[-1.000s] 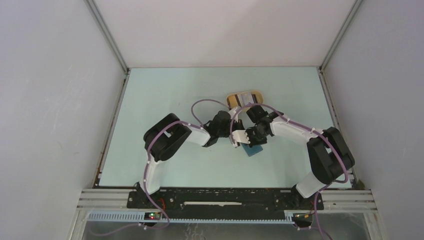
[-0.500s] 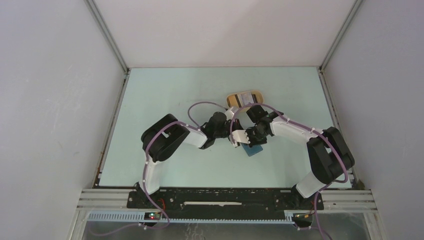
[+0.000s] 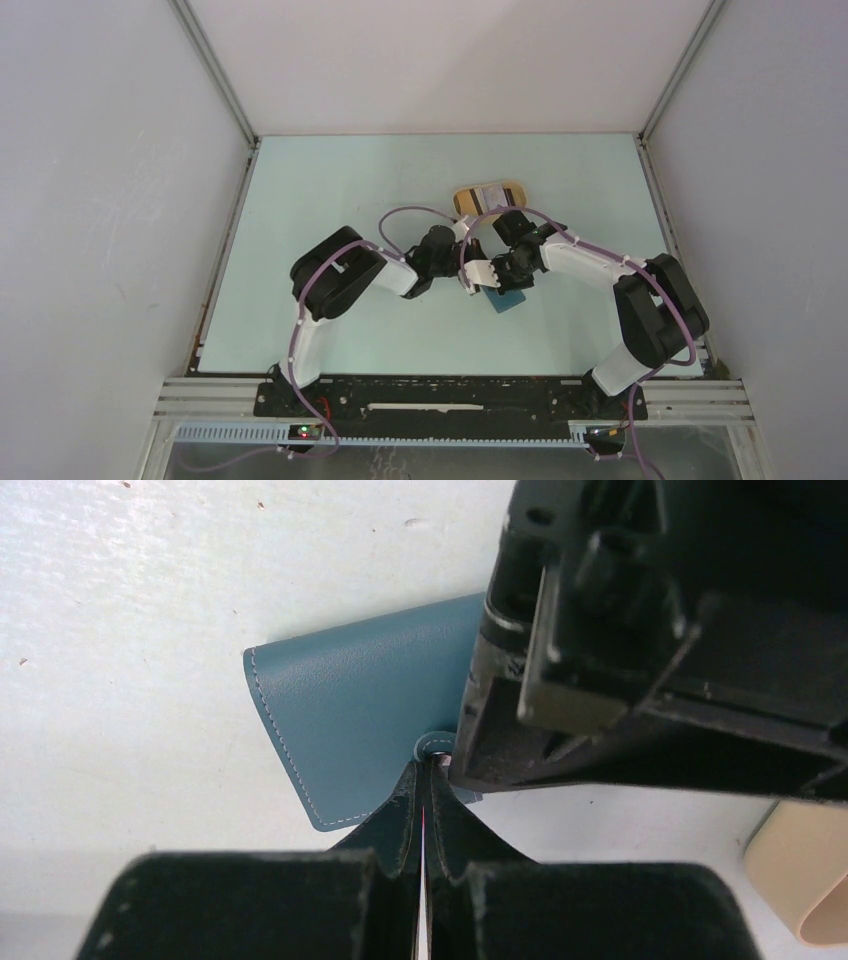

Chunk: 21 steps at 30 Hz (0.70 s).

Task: Put the credit cards into the card holder
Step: Close the card holder at the center of the board.

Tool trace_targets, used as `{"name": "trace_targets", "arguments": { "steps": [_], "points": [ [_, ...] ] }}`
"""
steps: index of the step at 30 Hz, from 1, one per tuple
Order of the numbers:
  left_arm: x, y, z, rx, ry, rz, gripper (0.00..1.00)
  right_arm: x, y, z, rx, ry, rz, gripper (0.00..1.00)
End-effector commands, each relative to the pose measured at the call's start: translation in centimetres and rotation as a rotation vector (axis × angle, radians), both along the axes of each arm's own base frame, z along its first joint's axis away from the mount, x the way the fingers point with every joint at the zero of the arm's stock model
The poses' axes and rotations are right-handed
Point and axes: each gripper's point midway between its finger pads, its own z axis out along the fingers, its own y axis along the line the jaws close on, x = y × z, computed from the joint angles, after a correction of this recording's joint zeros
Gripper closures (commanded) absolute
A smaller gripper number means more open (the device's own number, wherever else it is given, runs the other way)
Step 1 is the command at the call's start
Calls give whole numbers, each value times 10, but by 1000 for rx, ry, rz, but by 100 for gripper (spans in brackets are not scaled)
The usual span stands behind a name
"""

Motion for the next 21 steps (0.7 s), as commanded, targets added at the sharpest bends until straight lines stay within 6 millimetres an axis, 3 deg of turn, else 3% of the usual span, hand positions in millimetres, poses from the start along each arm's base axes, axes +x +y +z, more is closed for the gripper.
{"name": "trace_targets", "arguments": {
  "steps": [1, 9, 21],
  "points": [
    [-10, -15, 0, 23, 9, -64, 94, -21, 3, -21, 2, 106, 19, 100],
    [-14, -12, -20, 135, 21, -77, 96, -20, 3, -20, 4, 103, 20, 100],
    [-26, 13, -63, 234, 109, -25, 98, -19, 3, -18, 6, 96, 15, 100]
  ]
}}
